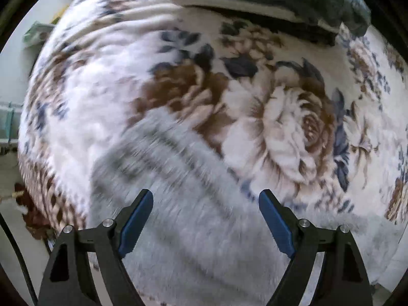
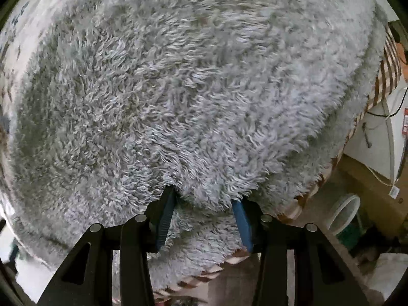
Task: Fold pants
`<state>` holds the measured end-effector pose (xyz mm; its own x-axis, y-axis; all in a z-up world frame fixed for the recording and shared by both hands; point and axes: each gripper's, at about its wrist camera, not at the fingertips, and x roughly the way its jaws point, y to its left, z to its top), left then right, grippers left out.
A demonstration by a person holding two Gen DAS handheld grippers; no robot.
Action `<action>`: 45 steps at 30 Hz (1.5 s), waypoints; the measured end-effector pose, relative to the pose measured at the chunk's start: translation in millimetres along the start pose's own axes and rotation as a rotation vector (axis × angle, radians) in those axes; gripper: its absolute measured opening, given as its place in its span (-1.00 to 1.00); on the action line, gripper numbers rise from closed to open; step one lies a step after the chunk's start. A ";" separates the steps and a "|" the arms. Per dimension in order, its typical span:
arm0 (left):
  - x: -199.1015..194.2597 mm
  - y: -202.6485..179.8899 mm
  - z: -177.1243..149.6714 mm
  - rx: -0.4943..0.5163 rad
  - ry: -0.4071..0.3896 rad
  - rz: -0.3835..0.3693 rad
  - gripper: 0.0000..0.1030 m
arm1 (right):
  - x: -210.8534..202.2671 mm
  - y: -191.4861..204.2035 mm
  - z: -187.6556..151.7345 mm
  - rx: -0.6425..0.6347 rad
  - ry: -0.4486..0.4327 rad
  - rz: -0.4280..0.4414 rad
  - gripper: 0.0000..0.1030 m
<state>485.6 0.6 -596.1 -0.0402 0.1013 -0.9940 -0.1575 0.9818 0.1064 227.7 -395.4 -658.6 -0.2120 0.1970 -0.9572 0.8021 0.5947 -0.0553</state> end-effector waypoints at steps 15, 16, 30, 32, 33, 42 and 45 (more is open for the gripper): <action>7.8 129.8 -161.8 -0.125 -0.049 -0.036 -0.89 | -64.5 103.0 -59.8 -0.282 -0.161 -0.112 -0.80; 15.7 135.7 -172.3 -0.154 -0.023 -0.037 -0.89 | -58.6 104.9 -65.4 -0.289 -0.134 -0.116 -0.78; 2.9 199.1 -163.5 -0.567 -0.141 -0.342 0.75 | -42.8 120.0 -61.8 -0.072 0.048 0.183 0.03; 13.2 196.4 -137.8 -0.555 -0.138 -0.312 0.73 | -38.0 124.4 -64.8 -0.018 0.047 0.204 0.01; 17.0 194.3 -127.6 -0.542 -0.149 -0.303 0.53 | -36.3 122.3 -64.4 0.004 0.038 0.222 -0.28; -10.5 216.7 -145.1 -0.472 -0.272 -0.255 -0.91 | -71.5 119.7 -103.2 -0.017 -0.090 0.252 -0.87; -11.3 241.8 -169.5 -0.550 -0.240 -0.277 -0.91 | -84.4 123.4 -124.2 -0.057 -0.107 0.237 -0.87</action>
<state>280.7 209.7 -555.2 0.2853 -0.0474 -0.9573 -0.6140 0.7579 -0.2205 275.3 -241.8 -549.3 0.0406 0.2542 -0.9663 0.7891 0.5851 0.1871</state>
